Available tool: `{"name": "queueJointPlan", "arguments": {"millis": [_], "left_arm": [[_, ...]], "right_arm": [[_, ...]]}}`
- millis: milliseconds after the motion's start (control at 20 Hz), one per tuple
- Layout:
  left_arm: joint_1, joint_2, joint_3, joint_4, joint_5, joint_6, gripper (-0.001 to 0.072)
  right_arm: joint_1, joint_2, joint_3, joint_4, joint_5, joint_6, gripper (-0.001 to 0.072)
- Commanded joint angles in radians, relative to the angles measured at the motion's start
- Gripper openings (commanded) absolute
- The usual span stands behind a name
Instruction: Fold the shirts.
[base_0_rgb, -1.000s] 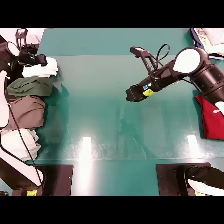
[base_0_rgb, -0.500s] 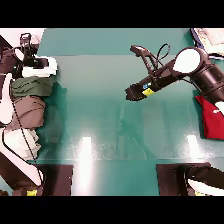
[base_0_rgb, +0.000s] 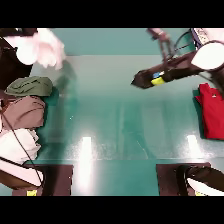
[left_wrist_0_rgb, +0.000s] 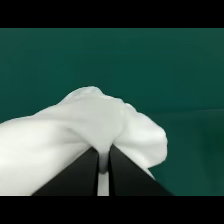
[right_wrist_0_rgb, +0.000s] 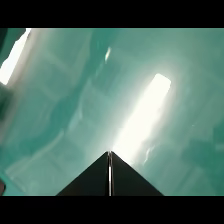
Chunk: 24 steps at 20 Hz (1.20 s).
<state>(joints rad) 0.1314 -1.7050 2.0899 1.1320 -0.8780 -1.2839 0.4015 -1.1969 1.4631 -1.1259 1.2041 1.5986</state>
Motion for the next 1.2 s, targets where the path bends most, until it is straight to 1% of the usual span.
{"name": "queueJointPlan", "arguments": {"millis": [0, 150, 250, 350, 450, 550, 700, 750, 800, 850, 900, 1000, 1050, 1150], "left_arm": [[-0.061, 0.195, 0.022, -0.285, -0.102, 0.143, 0.0022], [-0.165, 0.332, 0.022, -0.437, -0.24, 0.213, 0.0022], [-0.254, 0.387, 0.022, -0.447, -0.319, 0.219, 0.0022], [-0.33, 0.402, 0.009, -0.448, -0.383, 0.219, 0.0022], [-0.389, 0.4, -0.072, -0.435, -0.405, 0.218, 0.0022], [-0.431, 0.389, -0.204, -0.391, -0.407, 0.218, 0.0022], [-0.447, 0.316, -0.386, -0.369, -0.407, 0.213, 0.0025], [-0.446, 0.281, -0.434, -0.367, -0.385, 0.204, 0.027], [-0.437, 0.244, -0.454, -0.365, -0.373, 0.161, 0.0546], [-0.415, 0.207, -0.453, -0.372, -0.389, 0.087, 0.0621], [-0.386, 0.19, -0.453, -0.386, -0.414, 0.05, 0.0622], [-0.306, 0.193, -0.453, -0.412, -0.493, 0.049, 0.0621], [-0.265, 0.199, -0.453, -0.412, -0.553, 0.048, 0.062], [-0.216, 0.219, -0.488, -0.406, -0.651, 0.034, 0.062]], "right_arm": [[-0.093, 0.104, 0.001, 0.001, -0.126, -0.001, 0.0017], [-0.18, 0.194, 0.001, 0.001, -0.169, -0.001, 0.0018], [-0.231, 0.246, 0.001, 0.001, -0.169, -0.001, 0.0018], [-0.265, 0.289, 0.001, 0.001, -0.168, -0.001, 0.0018], [-0.278, 0.323, 0.0, 0.001, -0.161, -0.001, 0.0018], [-0.278, 0.346, 0.0, 0.001, -0.148, -0.001, 0.0017], [-0.278, 0.361, 0.0, 0.001, -0.117, -0.001, 0.0018], [-0.278, 0.361, 0.0, 0.005, -0.098, -0.001, 0.0018], [-0.278, 0.361, 0.0, 0.009, -0.084, -0.001, 0.0018], [-0.278, 0.359, 0.0, 0.009, -0.068, -0.001, 0.0018], [-0.278, 0.359, 0.0, 0.008, -0.055, -0.001, 0.0018], [-0.278, 0.359, 0.0, 0.008, -0.042, -0.002, 0.0018], [-0.278, 0.359, 0.0, 0.008, -0.042, -0.002, 0.0018], [-0.278, 0.359, 0.0, 0.007, -0.042, -0.002, 0.0018]]}}
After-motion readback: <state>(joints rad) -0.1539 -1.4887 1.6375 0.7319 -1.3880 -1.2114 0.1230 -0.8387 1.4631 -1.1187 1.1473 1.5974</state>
